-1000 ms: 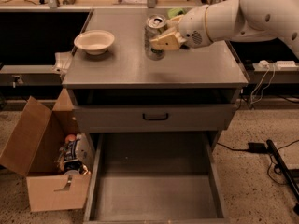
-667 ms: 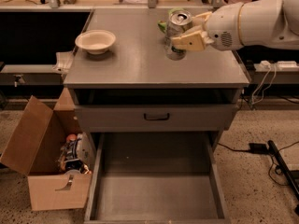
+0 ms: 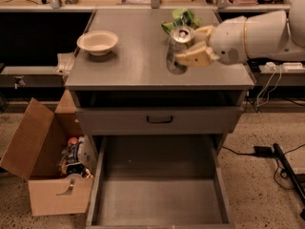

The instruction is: Place 7up can into middle drawer

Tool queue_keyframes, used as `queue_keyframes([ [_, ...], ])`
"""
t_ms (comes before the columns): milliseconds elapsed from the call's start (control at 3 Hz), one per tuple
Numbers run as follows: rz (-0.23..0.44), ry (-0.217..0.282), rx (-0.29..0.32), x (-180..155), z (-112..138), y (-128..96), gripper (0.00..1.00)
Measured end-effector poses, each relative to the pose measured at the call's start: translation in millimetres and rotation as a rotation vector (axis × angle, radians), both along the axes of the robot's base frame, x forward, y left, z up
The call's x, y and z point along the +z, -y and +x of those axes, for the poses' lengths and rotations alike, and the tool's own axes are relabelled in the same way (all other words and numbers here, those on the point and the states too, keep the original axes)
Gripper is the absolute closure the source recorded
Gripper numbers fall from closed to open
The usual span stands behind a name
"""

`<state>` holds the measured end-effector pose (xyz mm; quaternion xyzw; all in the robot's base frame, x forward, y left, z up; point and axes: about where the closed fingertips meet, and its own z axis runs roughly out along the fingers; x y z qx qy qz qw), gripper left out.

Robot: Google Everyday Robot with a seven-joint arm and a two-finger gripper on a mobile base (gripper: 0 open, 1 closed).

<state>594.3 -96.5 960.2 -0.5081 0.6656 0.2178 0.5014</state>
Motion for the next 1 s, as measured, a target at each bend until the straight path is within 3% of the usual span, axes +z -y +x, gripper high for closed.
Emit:
queue_keyframes([
  [333,-0.068,0.001,0.232,-55.3,-32.7,1.0,1.00],
  [667,-0.141,-0.039,0.352,-107.8,-51.3,13.4,1.00],
  [1000,-0.156,-0.047,0.384,-117.3,-56.7,15.3,1.00],
])
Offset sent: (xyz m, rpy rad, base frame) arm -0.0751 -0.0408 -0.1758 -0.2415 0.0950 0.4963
